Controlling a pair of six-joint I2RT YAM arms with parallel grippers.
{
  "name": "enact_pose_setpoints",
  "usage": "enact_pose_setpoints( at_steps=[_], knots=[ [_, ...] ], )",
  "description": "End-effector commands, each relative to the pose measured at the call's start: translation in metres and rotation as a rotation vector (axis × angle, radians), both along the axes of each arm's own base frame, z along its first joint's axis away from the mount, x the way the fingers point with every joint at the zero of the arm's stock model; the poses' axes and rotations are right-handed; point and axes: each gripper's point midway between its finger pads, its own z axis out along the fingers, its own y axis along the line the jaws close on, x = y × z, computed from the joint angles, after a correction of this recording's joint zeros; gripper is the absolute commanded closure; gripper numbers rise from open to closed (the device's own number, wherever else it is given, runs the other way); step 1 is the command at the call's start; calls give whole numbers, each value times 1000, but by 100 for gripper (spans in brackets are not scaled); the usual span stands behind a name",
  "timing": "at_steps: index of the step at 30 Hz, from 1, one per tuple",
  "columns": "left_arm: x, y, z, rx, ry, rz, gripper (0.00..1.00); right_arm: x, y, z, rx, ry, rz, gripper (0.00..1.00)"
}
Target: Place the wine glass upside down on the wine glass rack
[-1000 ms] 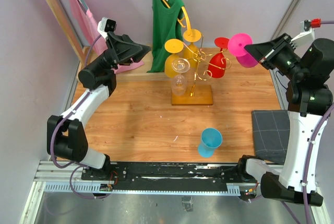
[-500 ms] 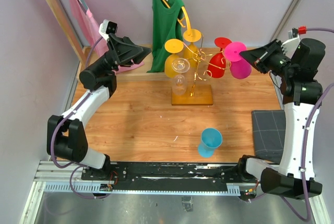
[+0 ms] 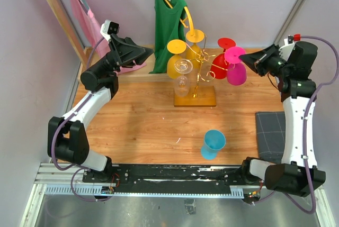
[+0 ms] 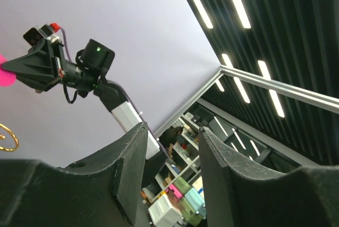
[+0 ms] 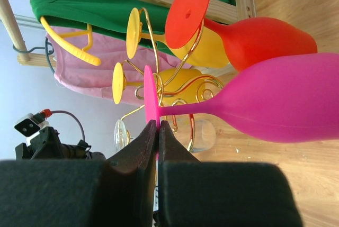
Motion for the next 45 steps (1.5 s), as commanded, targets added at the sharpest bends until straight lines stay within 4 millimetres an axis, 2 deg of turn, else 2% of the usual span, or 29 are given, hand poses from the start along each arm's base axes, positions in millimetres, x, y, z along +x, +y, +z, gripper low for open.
enact_pose_setpoints(
  at_steps=[1,15,33,45],
  knots=[
    [-45,11,8,-46,-245,-15,52,7,-1,9,51,-41,11,99],
    [-38,10,7,-45,-236,-16,52,25,10,-1,154,-8,117,99],
    [-31,8,0,-40,-218,-6,52,18,23,-10,132,16,204,99],
    [-29,8,-2,-37,-213,-4,52,15,45,-12,115,7,291,99]
  ],
)
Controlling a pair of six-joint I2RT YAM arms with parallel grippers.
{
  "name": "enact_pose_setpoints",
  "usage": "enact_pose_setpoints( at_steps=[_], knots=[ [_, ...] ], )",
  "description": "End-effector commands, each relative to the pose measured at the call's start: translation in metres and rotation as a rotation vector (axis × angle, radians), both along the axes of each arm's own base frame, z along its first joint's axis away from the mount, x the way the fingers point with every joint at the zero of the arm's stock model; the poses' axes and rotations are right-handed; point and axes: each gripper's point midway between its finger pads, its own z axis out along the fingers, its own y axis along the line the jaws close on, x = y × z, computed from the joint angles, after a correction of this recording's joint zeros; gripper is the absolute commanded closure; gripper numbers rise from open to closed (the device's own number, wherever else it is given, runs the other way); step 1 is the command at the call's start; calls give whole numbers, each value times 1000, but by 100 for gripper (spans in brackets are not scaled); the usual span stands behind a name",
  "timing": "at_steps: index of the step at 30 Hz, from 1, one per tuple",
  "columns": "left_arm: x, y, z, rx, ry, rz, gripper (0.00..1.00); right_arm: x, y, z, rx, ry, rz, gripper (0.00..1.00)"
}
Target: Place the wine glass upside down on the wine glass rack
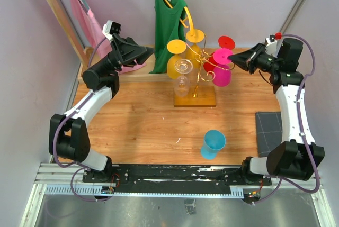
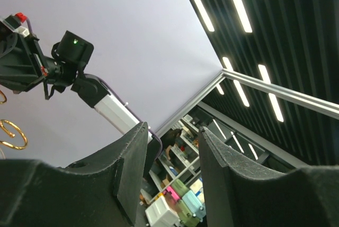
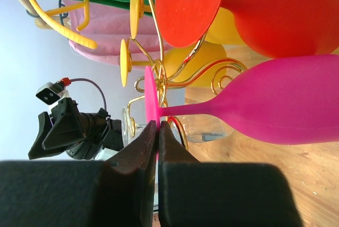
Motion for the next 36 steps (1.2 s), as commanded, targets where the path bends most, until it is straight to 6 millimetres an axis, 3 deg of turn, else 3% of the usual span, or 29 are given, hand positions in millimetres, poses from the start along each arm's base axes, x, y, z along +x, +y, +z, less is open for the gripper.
enact_pose_setpoints(
  at_steps=[1,15,22,36],
  knots=[
    [-40,10,5,-43,-239,-5,52,-9,13,16,-20,-76,65,99],
    [-38,10,5,-45,-236,-3,53,-36,20,27,-12,-122,104,99],
    [-39,10,4,-47,-233,-4,53,-48,22,21,-3,-114,109,99],
    [-43,11,6,-47,-234,-9,53,-50,-4,25,3,-145,-1,99]
  ],
)
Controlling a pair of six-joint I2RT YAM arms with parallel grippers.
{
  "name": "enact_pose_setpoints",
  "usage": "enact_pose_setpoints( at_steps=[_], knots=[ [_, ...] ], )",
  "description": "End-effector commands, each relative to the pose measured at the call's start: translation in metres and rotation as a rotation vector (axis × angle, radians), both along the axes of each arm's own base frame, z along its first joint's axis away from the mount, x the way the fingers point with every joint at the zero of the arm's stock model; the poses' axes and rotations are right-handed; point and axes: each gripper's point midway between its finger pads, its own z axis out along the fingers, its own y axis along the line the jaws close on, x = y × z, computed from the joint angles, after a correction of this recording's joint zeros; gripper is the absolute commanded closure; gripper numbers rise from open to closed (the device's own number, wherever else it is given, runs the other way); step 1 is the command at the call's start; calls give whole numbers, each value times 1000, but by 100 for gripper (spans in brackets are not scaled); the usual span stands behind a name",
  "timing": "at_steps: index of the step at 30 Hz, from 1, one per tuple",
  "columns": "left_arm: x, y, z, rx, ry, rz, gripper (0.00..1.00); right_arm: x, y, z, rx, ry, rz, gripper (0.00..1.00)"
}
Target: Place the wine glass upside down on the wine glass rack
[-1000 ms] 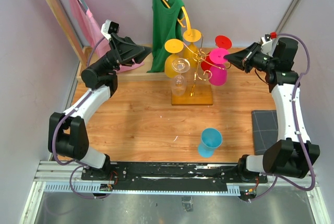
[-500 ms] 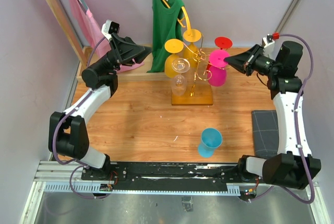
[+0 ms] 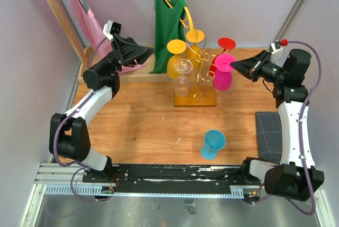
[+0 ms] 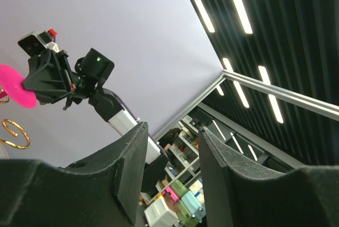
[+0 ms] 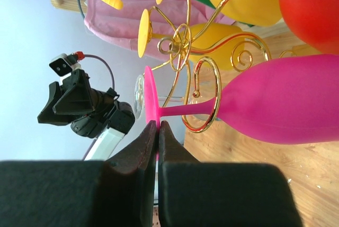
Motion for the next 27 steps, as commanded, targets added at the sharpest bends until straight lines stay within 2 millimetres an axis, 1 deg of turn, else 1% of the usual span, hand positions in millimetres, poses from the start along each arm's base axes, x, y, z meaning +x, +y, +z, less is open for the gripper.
enact_pose_setpoints(
  at_steps=[1,7,15,22,27],
  knots=[
    [-46,12,9,-50,-243,-11,53,0,-12,11,0,-54,-35,99],
    [-49,12,11,-47,-249,-15,53,8,-23,5,1,-45,-87,99],
    [-49,12,12,-46,-250,-15,52,23,-33,4,-4,-55,-128,99],
    [-48,11,11,-44,-247,-12,53,36,-37,-7,0,-25,-145,99],
    [-47,11,10,-43,-247,-11,53,37,-38,-15,2,-7,-147,93]
  ],
)
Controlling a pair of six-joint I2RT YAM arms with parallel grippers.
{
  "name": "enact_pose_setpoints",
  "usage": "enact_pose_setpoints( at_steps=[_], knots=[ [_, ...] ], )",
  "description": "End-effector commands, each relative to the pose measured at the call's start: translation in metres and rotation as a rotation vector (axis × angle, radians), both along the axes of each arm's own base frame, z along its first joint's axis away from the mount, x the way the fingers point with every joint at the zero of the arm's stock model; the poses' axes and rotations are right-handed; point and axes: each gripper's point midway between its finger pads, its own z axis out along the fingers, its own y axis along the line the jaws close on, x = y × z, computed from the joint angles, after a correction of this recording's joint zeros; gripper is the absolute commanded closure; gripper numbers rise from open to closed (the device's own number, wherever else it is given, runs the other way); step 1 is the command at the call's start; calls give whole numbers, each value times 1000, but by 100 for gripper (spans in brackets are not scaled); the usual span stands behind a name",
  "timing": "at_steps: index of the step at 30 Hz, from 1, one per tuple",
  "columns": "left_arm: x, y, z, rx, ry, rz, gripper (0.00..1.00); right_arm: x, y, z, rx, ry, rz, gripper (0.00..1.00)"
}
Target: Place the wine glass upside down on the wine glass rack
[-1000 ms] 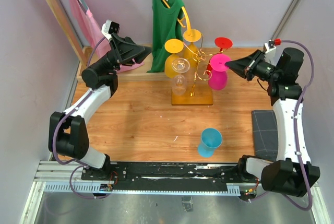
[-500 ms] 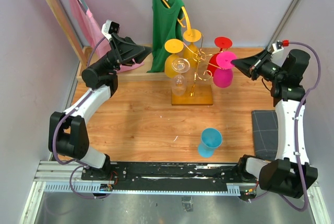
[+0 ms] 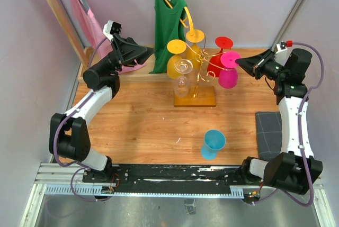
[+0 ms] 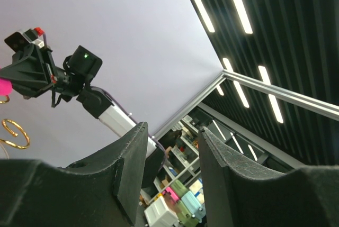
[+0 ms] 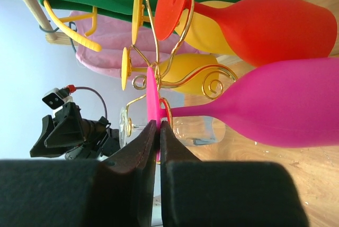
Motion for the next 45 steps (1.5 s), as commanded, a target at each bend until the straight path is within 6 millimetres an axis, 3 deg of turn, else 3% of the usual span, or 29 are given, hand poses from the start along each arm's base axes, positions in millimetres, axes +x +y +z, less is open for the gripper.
enact_pose_setpoints(
  at_steps=[1,8,17,26,33,38,45],
  knots=[
    [-46,11,10,-43,-245,-10,53,3,-7,0,-11,-28,-29,91],
    [-43,10,7,-36,-240,-12,52,-3,-13,-2,-20,-35,-45,68],
    [-37,4,0,14,-222,-8,53,-6,-35,-2,-54,-38,-120,54],
    [0,-21,-29,408,-188,203,53,-10,-62,26,-188,-74,-260,51],
    [-14,-30,-50,494,-175,210,53,-5,-67,36,-202,-92,-288,50],
    [-13,-59,-81,798,-224,317,53,-3,-66,36,-189,-92,-278,50],
    [-49,-94,-106,931,-284,252,53,-3,-65,34,-185,-95,-271,50]
  ],
)
